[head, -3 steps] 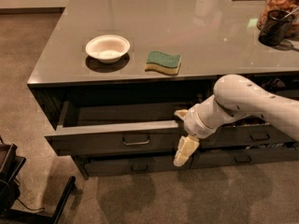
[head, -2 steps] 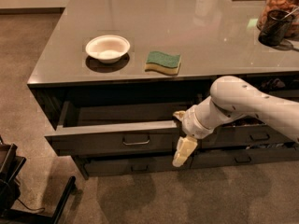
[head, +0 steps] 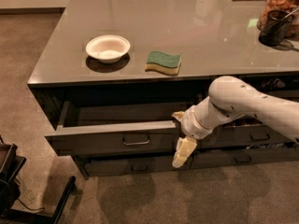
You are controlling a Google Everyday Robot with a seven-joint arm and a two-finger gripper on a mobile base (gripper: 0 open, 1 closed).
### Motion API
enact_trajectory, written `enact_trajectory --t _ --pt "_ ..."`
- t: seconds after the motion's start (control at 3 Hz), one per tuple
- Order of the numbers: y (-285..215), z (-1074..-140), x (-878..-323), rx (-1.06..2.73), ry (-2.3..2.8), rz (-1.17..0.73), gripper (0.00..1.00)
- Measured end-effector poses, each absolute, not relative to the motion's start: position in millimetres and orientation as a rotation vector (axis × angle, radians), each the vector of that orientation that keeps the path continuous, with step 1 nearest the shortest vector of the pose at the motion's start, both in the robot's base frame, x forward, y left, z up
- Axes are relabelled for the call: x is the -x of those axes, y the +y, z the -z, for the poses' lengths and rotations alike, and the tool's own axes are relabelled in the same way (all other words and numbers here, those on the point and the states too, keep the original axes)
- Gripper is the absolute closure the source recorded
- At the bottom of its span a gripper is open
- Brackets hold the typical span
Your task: Open top drawer
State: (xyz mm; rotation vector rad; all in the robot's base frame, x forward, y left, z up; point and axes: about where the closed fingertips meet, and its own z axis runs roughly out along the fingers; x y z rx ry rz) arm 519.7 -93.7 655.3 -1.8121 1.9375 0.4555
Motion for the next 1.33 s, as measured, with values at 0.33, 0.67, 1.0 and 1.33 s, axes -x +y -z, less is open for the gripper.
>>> enact_trajectory --t 0.33,0.67,1.0,1.33 --pt "-97 -661 -511 1.831 1.954 -0.459 0.0" --pt "-106 -663 -496 1.844 1.998 -0.499 0.0" --pt "-113 -665 -479 1.861 2.046 -0.569 0.0" --pt "-120 -672 -462 1.874 2.095 -0.636 0.0"
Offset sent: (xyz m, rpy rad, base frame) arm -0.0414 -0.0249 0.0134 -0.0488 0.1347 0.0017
